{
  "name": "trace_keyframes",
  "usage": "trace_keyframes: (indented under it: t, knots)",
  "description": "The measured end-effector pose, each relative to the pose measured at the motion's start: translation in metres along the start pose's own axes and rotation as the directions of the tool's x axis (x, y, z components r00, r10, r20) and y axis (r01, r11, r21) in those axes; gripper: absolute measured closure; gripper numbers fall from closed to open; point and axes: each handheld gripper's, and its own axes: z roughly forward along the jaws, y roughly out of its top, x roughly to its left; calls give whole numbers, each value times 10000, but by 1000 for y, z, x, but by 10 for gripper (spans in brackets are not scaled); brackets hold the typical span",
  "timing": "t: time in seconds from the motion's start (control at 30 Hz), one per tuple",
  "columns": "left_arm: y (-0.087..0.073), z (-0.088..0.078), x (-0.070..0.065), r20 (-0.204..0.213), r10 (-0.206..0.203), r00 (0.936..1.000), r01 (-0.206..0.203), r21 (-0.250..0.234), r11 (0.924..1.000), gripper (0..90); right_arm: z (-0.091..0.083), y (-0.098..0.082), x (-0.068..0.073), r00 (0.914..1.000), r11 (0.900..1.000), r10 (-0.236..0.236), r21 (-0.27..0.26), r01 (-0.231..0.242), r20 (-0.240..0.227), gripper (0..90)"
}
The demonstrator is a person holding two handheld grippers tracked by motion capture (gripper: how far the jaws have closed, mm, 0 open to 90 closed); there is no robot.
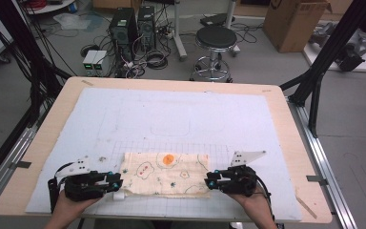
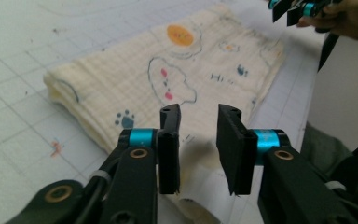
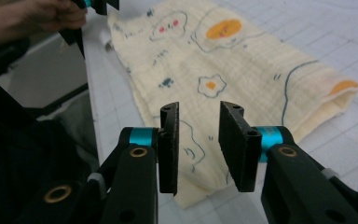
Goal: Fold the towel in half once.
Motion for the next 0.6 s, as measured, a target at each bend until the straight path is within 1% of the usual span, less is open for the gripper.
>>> trace_keyframes:
  t: [0.03, 0.07, 0.1, 0.13, 0.2, 0.23, 0.3, 0.37, 0.4, 0.5, 0.57, 0.6]
  knots:
    - [1, 0, 1, 206, -85, 9998, 87, -143, 9999, 640, -1, 0, 0, 10000, 10000, -7, -40, 7, -10, 674]
    - [1, 2, 0, 208, -117, 9997, 121, -199, 9997, 639, 0, 1, 0, 10000, 10000, 33, 18, -33, -7, 674]
    - [0, 3, 0, 164, -70, 9998, 72, -109, 9999, 640, 2, 0, -1, 10000, 9999, 22, 126, -22, -7, 670]
    - [0, 6, 0, 63, 19, 10000, -20, 116, 9999, 651, 4, 0, -1, 10000, 9997, 14, 251, -14, 14, 669]
    - [-2, 8, 0, -4, 135, 9999, -135, 501, 9987, 664, 11, -3, 1, 9999, 9979, -119, 638, 115, 70, 659]
    - [-3, 9, -1, -81, 202, 9998, -196, 629, 9978, 676, 13, -4, 2, 9997, 9961, -228, 848, 226, 10, 653]
    - [-5, 10, -1, -150, 343, 9993, -326, 1017, 9943, 686, 16, -7, 4, 9990, 9926, -450, 1127, 444, 26, 648]
    - [-8, 12, 0, -188, 402, 9990, -373, 1345, 9902, 685, 16, -9, 5, 9984, 9899, -553, 1309, 540, 64, 638]
    - [-9, 12, 1, -112, 394, 9992, -373, 1490, 9881, 681, 17, -11, 4, 9981, 9898, -618, 1292, 605, 60, 634]
    - [-10, 14, 2, 60, 543, 9985, -545, 1696, 9840, 654, 18, -13, 6, 9964, 9845, -841, 1549, 819, 81, 627]
    - [-11, 14, 1, 68, 565, 9984, -568, 1746, 9830, 638, 20, -15, 6, 9946, 9799, -1036, 1721, 1004, 92, 632]
    - [-12, 14, 1, 56, 574, 9983, -575, 1782, 9823, 637, 21, -16, 7, 9946, 9787, -1026, 1799, 985, 131, 649]
